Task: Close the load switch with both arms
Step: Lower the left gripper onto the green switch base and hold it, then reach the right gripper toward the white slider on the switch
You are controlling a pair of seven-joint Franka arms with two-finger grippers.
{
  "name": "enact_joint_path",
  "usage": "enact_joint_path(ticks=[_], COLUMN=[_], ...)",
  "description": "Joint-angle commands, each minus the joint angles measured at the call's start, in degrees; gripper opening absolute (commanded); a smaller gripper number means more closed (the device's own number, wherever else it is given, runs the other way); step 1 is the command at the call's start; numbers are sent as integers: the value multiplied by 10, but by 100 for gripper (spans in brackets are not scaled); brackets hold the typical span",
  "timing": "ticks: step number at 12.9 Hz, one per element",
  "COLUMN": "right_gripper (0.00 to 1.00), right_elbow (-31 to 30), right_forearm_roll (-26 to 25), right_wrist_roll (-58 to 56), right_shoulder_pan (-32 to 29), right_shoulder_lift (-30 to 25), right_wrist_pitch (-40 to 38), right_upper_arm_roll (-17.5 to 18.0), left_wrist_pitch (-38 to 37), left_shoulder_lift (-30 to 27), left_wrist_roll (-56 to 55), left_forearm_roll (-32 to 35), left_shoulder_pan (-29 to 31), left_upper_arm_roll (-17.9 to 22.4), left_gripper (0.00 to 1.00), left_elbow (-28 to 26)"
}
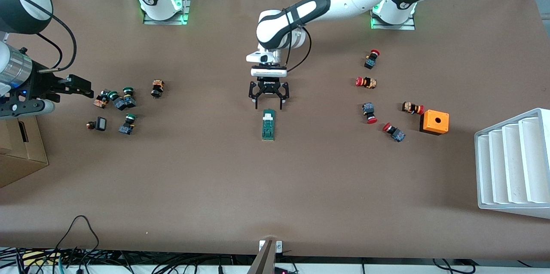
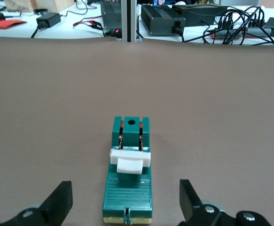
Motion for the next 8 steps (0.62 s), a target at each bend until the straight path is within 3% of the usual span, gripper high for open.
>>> enact_joint_path(ticks=[1,8], right_gripper=[100,99], right_elbow=[13,100], right_forearm_roll=[1,50], right_wrist_roll=[0,128], right_shoulder_pan=[3,67], right_shoulder_lift=[8,101], right_wrist_pitch=[-7,2], right_upper_arm_roll=[3,3], left_wrist_pitch=[-21,-52], left_shoulder_lift=[25,77], left_wrist_roll=[-6,-6], left_forearm_roll=[41,116], left_shoulder_pan=[-8,-20], left_upper_arm_roll=[-4,2], left_gripper=[100,100], left_elbow=[20,44])
